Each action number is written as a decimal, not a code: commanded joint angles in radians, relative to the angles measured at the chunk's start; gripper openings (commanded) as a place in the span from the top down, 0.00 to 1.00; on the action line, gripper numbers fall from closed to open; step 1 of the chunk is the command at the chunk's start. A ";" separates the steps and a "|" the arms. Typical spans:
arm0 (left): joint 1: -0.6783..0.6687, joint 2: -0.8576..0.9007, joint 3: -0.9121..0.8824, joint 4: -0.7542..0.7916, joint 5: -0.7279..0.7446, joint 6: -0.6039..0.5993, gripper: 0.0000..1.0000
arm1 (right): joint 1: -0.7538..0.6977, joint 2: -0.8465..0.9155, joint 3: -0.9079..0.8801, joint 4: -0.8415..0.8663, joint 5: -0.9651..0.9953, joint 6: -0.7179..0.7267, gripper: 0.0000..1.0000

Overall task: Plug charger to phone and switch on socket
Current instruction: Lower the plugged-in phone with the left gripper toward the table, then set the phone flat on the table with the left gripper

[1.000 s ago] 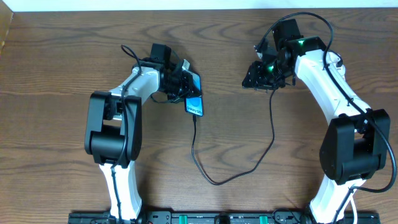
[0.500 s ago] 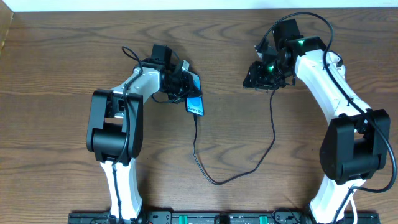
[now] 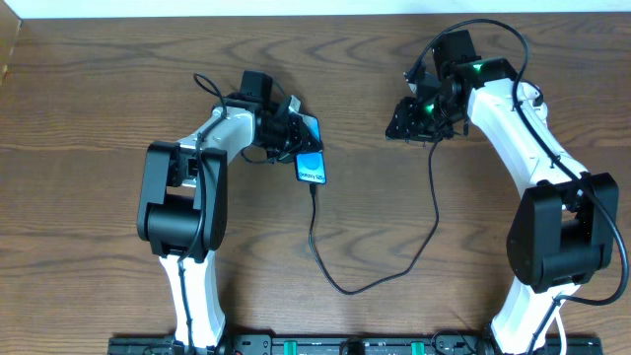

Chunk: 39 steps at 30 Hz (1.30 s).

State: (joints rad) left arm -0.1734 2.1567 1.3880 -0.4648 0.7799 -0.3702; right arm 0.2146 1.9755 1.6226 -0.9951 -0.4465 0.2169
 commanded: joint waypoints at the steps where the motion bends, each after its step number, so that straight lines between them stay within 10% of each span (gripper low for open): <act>1: -0.002 0.015 0.014 -0.006 -0.014 -0.001 0.71 | 0.003 0.000 0.001 -0.001 0.012 -0.024 0.60; 39: -0.002 0.015 0.015 -0.164 -0.435 0.018 0.53 | 0.003 0.000 0.001 -0.005 0.029 -0.069 0.59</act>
State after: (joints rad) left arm -0.1944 2.1254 1.4353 -0.6044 0.5694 -0.3691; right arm 0.2146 1.9755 1.6226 -0.9981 -0.4206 0.1699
